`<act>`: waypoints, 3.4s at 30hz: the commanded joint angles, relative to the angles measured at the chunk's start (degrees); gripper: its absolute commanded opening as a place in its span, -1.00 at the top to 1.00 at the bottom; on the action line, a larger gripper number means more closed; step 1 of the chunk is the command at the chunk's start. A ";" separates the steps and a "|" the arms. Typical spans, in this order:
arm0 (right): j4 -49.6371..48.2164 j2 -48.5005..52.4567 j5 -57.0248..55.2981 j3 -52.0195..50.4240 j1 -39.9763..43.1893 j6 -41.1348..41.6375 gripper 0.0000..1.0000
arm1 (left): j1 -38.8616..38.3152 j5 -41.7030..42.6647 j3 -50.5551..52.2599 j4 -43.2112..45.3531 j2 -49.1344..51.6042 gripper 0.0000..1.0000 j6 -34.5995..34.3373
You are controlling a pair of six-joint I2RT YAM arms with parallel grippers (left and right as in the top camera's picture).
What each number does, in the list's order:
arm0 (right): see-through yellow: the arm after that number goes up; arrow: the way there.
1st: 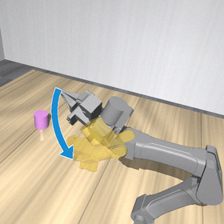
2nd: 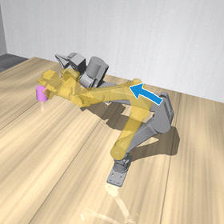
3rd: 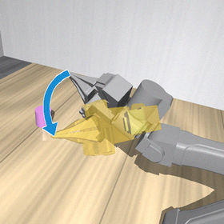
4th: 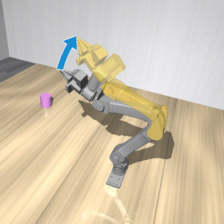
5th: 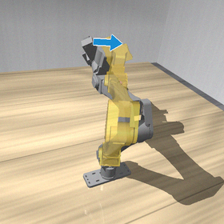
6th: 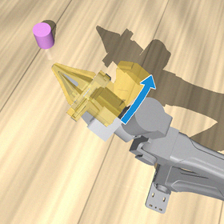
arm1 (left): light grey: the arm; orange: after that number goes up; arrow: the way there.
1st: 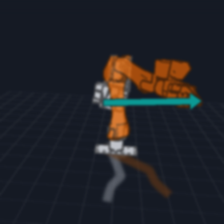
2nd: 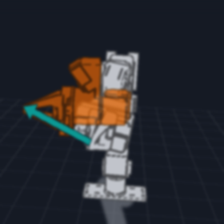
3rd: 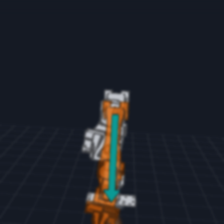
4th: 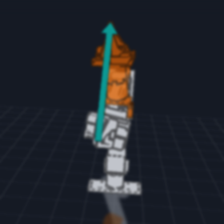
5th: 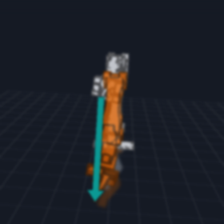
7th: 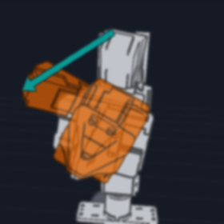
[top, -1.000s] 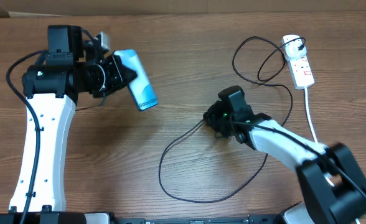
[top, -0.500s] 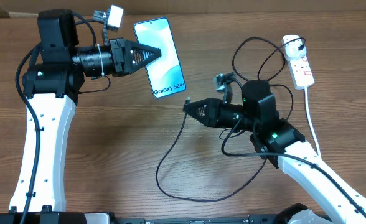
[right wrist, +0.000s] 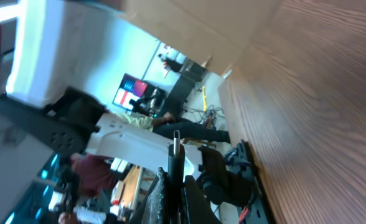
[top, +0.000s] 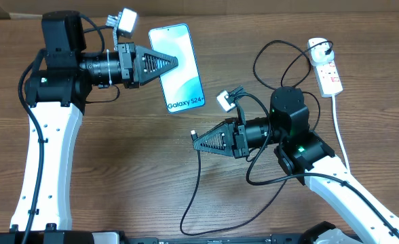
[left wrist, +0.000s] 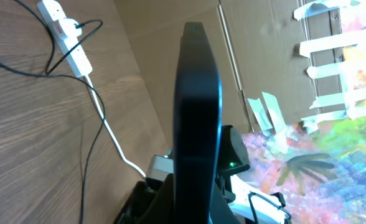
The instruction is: Plug charger to phone and switch on socket
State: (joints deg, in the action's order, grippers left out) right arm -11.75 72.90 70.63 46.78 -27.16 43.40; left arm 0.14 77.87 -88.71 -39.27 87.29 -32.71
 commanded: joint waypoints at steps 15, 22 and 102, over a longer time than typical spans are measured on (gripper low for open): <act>-12.61 -0.85 -1.64 0.20 -0.26 15.93 0.92 | 0.15 2.67 -0.37 -1.73 -0.39 0.92 -0.48; -16.06 -0.83 -1.79 0.20 -0.26 20.09 0.93 | 0.15 2.75 -0.37 -3.87 -0.39 0.91 0.57; -20.17 -0.79 -6.58 0.20 -0.26 25.90 0.93 | -2.43 3.19 -0.37 -4.48 -0.39 0.92 -0.37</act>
State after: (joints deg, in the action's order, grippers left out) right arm -31.44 72.90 66.39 46.70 -27.20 69.04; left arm -1.52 78.43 -88.71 -43.72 87.29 -32.71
